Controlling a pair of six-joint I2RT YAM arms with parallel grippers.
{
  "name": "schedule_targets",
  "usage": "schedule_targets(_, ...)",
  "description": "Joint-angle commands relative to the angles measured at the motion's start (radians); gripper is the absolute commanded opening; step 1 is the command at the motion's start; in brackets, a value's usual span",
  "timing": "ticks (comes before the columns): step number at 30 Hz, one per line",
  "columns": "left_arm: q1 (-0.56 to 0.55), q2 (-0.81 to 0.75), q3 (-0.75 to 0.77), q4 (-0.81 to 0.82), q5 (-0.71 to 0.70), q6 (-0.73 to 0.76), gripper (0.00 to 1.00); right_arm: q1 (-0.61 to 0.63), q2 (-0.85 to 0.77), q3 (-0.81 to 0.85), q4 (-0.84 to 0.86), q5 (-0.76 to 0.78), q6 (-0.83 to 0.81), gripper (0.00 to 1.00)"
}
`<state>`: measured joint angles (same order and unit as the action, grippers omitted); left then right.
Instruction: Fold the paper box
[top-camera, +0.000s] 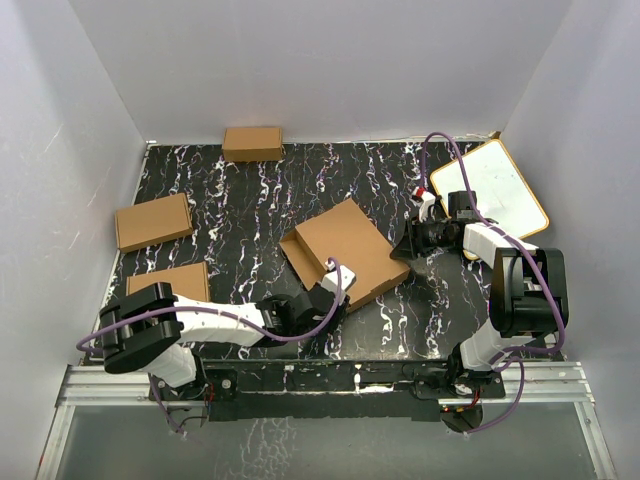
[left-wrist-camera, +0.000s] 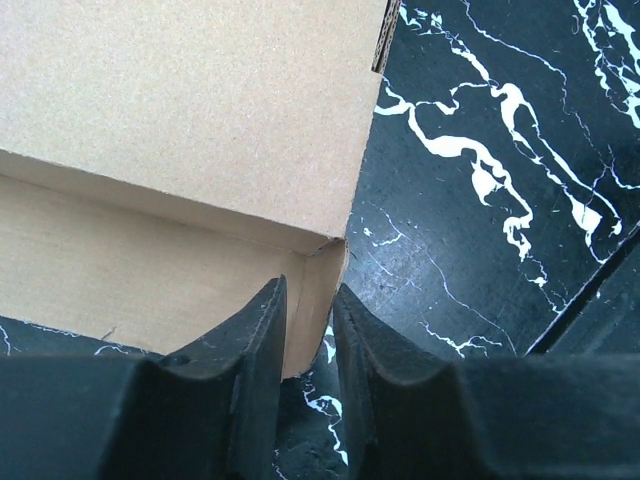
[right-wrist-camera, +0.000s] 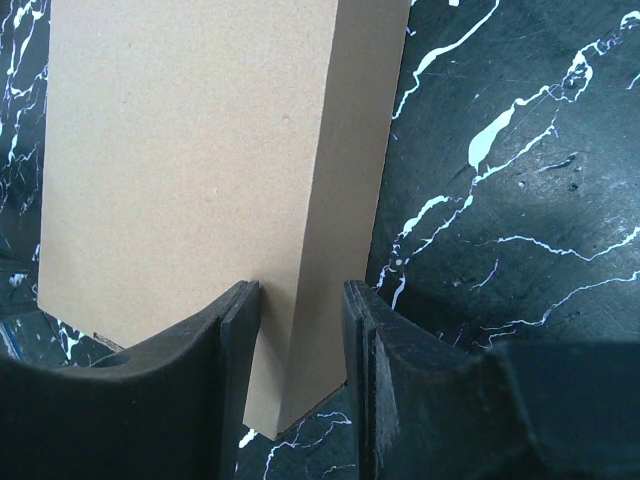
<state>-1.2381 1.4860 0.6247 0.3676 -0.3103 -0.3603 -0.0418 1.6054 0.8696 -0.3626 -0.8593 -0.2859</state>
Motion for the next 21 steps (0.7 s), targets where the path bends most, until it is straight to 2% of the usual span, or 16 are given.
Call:
schedule_targets(1,0.006,-0.003,0.011,0.029,-0.011,-0.015,0.22,0.026,0.048,-0.018,-0.027,0.124,-0.052,0.42)
schedule_targets(11,0.008,0.012,0.022,0.036,0.003,-0.031,0.23,0.027,0.05,-0.017,-0.027,0.126,-0.052,0.42)
schedule_targets(16,0.009,0.019,0.028,0.022,0.001,-0.035,0.09,0.028,0.05,-0.017,-0.029,0.126,-0.052,0.42)
schedule_targets(21,0.01,0.0,0.016,0.017,-0.001,-0.052,0.0,0.028,0.051,-0.017,-0.029,0.126,-0.052,0.42)
